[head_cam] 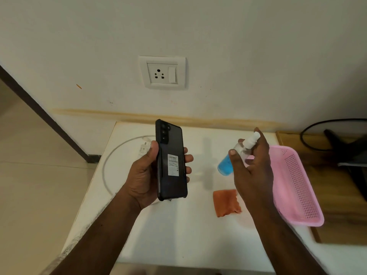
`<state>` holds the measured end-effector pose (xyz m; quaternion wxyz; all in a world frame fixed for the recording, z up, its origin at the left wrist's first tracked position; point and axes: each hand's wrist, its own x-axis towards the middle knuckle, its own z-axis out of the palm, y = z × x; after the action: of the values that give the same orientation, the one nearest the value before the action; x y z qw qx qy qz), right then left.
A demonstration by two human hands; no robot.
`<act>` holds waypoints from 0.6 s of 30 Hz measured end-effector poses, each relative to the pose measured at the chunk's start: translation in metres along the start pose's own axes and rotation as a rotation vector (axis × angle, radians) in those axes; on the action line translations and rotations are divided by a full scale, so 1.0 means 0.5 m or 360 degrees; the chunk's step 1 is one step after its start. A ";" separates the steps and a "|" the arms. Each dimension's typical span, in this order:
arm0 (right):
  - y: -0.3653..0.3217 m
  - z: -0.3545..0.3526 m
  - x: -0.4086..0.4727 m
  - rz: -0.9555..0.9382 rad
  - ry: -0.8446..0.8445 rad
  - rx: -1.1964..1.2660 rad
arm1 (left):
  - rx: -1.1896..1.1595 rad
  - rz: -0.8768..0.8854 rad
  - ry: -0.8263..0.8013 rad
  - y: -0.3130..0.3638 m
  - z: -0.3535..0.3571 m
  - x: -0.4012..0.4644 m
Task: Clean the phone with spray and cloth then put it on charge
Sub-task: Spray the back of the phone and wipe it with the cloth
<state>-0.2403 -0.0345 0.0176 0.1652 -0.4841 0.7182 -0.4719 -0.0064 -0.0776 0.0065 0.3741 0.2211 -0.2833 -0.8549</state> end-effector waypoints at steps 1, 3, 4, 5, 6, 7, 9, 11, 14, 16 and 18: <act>0.010 0.004 0.002 0.0032 -0.0001 -0.0011 | -0.0005 0.0015 -0.0008 0.000 -0.001 0.000; 0.027 0.012 0.005 0.0072 0.0023 -0.0097 | -0.0037 0.0034 -0.0030 -0.001 -0.002 0.000; 0.033 0.016 0.007 0.0080 0.0033 -0.0141 | -0.0055 0.0045 -0.0050 -0.002 -0.002 0.000; 0.038 0.019 0.008 0.0086 0.0031 -0.0156 | -0.0068 0.0058 -0.0070 -0.002 -0.001 0.000; 0.043 0.024 0.010 0.0099 0.0014 -0.0139 | -0.0074 0.0072 -0.0083 -0.002 -0.001 0.000; 0.048 0.027 0.012 0.0120 -0.0010 -0.0122 | -0.0081 0.0083 -0.0095 -0.002 0.000 0.000; 0.058 0.034 0.014 0.0147 -0.0059 -0.0168 | -0.0098 0.0096 -0.0126 -0.001 0.000 -0.001; 0.063 0.039 0.012 0.0136 -0.0091 -0.0238 | -0.0106 0.0106 -0.0157 0.001 0.001 -0.003; 0.062 0.042 0.011 0.0123 -0.0057 -0.0286 | -0.0114 0.0125 -0.0193 0.004 0.003 -0.006; 0.057 0.044 0.013 0.0141 -0.0036 -0.0300 | -0.0113 0.0144 -0.0199 0.006 0.003 -0.007; 0.051 0.045 0.014 0.0158 -0.0030 -0.0311 | -0.0123 0.0150 -0.0208 0.009 0.003 -0.008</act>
<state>-0.2417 -0.0497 -0.0133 0.1470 -0.4661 0.7822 -0.3865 -0.0025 -0.0765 0.0110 0.4028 0.1366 -0.2842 -0.8592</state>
